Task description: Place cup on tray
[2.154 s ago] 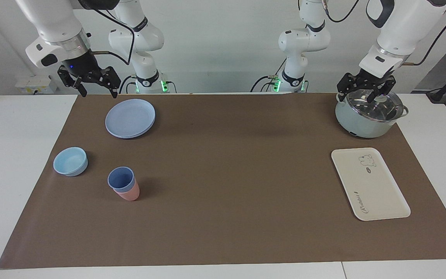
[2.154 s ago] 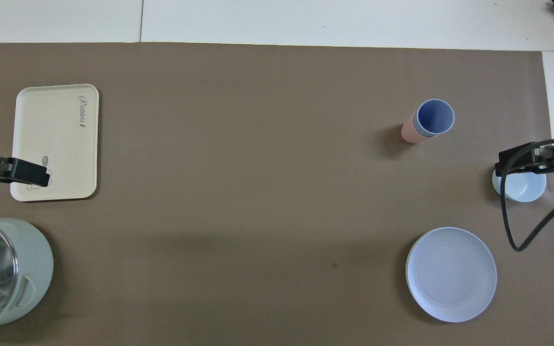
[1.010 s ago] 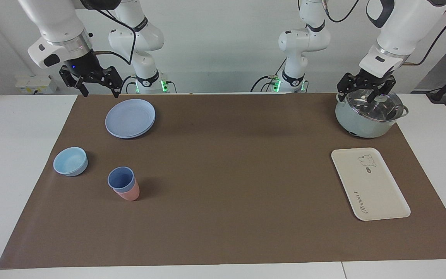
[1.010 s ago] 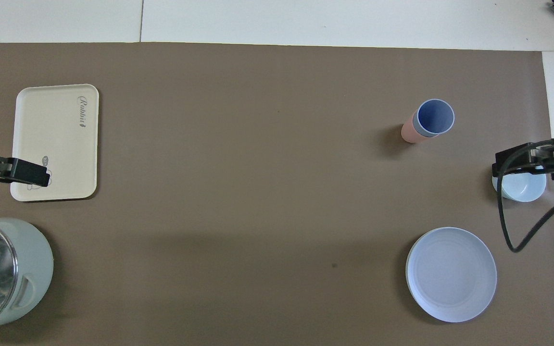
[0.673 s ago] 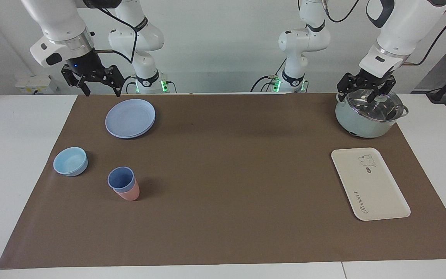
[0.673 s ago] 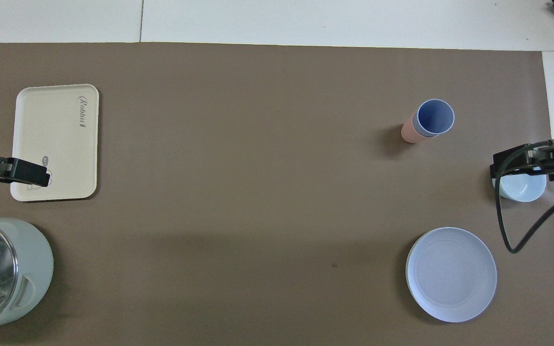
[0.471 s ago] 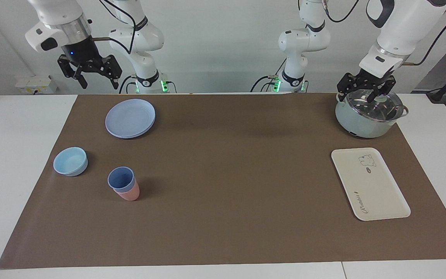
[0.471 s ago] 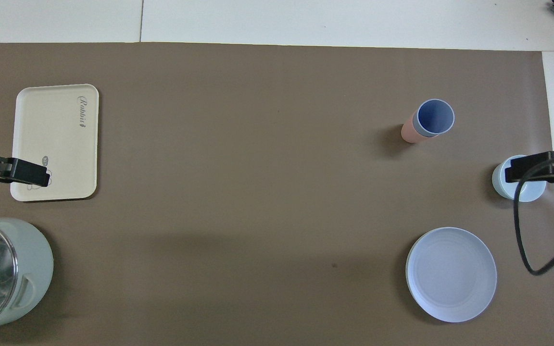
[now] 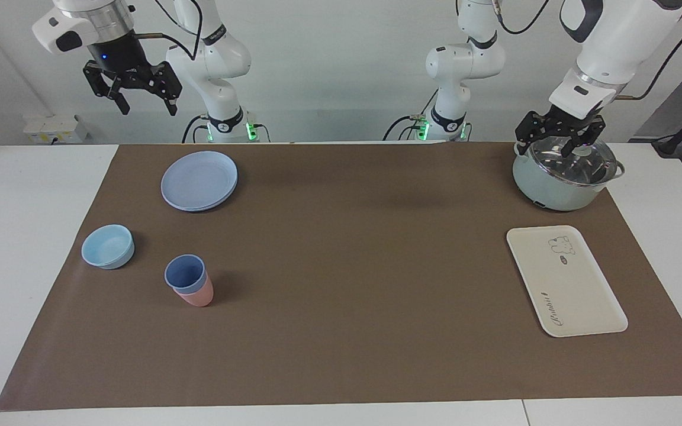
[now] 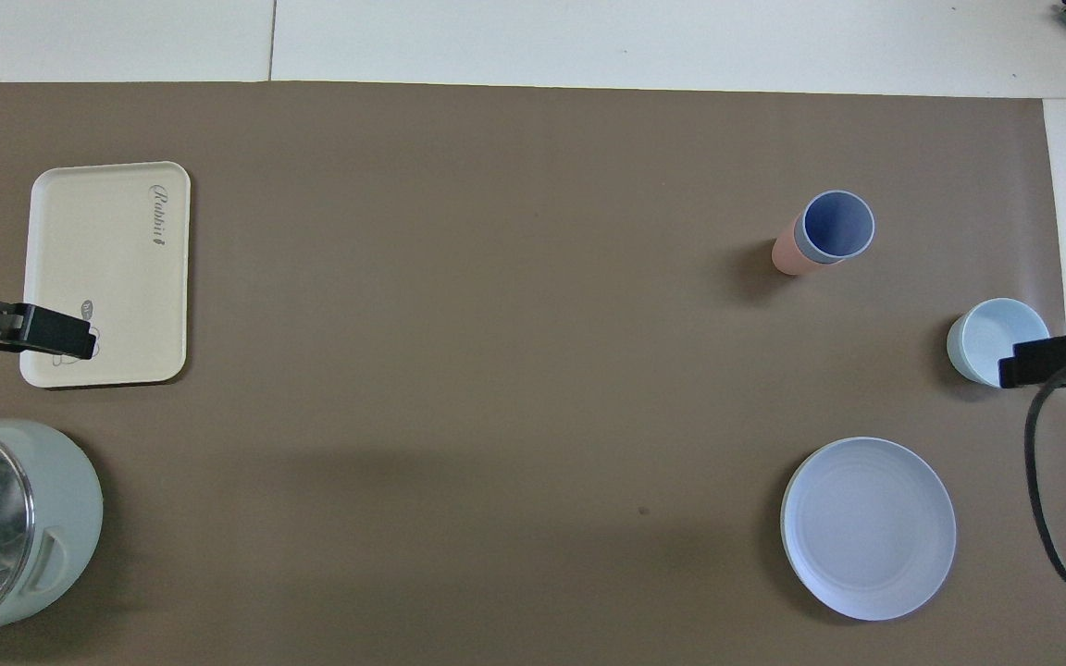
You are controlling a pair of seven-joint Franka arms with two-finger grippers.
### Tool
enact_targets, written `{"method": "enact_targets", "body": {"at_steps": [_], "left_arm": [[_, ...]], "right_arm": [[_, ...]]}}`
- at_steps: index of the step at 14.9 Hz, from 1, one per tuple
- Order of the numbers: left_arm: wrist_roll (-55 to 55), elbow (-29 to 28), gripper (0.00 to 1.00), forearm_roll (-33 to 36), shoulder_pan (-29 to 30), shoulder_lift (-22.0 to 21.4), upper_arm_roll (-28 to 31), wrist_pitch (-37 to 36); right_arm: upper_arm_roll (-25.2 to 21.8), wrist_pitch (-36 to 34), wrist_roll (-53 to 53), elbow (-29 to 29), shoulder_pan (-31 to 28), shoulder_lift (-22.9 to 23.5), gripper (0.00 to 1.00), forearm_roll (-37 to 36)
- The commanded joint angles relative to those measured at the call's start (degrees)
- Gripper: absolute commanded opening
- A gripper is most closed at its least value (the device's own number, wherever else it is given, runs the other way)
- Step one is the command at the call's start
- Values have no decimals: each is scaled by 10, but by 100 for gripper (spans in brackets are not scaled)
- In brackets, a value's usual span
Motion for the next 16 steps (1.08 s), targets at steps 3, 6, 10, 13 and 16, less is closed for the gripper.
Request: {"method": "enact_targets", "body": {"at_steps": [3,6,10,13,16], "left_arm": [[9,-4,100,-2,9,-6,-3,-5],[9,-4,100,-2,9,-6,-3,-5],[9,-4,100,-2,9,-6,-3,-5],[9,-4,100,-2,9,-6,-3,-5],[9,-4,100,-2,9,-6,-3,-5]], "right_arm": [[-2,59,36,-10,-21,31,97,10],[-2,117,124,14,-40,95,97,17],[-2,160,232,68,-67,197,96,50],[-2,178,280,119,-86,287,96,74],[-1,223,355,140,-101,344,96,119]]}}
